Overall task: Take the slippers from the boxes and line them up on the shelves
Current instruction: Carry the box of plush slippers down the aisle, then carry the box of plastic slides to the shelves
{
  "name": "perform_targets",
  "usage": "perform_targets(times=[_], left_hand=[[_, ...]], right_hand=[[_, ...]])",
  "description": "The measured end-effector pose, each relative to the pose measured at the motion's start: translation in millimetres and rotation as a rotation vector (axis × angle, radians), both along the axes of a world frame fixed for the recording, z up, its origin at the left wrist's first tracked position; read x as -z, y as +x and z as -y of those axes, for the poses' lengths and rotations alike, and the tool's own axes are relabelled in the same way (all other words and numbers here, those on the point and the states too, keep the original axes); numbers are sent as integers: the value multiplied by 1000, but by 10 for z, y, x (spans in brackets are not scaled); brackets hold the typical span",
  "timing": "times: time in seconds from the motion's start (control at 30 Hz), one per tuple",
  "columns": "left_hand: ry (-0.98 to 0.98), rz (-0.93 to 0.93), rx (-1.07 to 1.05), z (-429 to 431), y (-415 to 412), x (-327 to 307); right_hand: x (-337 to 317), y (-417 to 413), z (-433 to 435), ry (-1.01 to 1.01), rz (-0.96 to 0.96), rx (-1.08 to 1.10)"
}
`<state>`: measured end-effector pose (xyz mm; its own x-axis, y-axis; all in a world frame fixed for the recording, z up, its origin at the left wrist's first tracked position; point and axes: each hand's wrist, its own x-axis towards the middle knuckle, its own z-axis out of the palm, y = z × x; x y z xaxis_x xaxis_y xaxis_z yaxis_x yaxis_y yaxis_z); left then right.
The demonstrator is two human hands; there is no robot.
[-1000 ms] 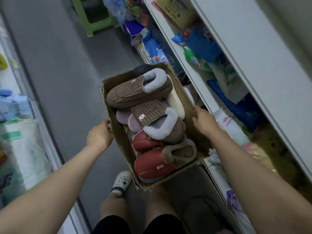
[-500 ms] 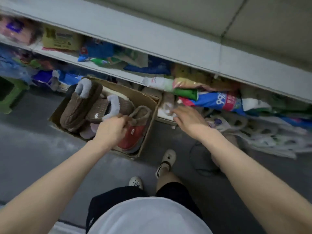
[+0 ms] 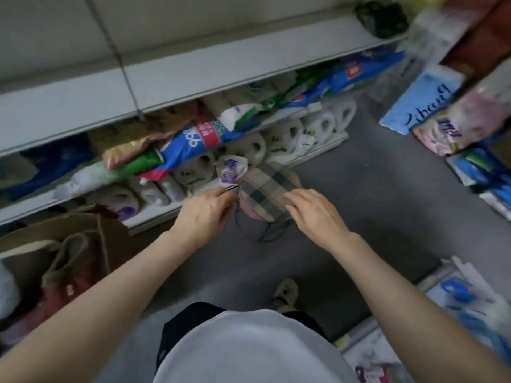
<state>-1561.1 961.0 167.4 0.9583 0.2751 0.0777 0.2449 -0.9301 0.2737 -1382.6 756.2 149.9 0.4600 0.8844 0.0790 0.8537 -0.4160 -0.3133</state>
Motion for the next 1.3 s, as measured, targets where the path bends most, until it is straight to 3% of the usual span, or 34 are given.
perform_targets(times=[0.33,0.87,1.13,1.3], left_hand=[[-42,65,312,1453,2591,70],[-106,-10,689,3242,6913,380],[-111,-36,840,4520,9019,467],[-153,-10,847,5432,10245,589]], right_hand=[[-32,1742,1824,24,32,401],[250,4740,3955,-16,-39,1004],[284,6369,5219,-36,-85,1230],[357,7458,6084,-34,-82,1259]])
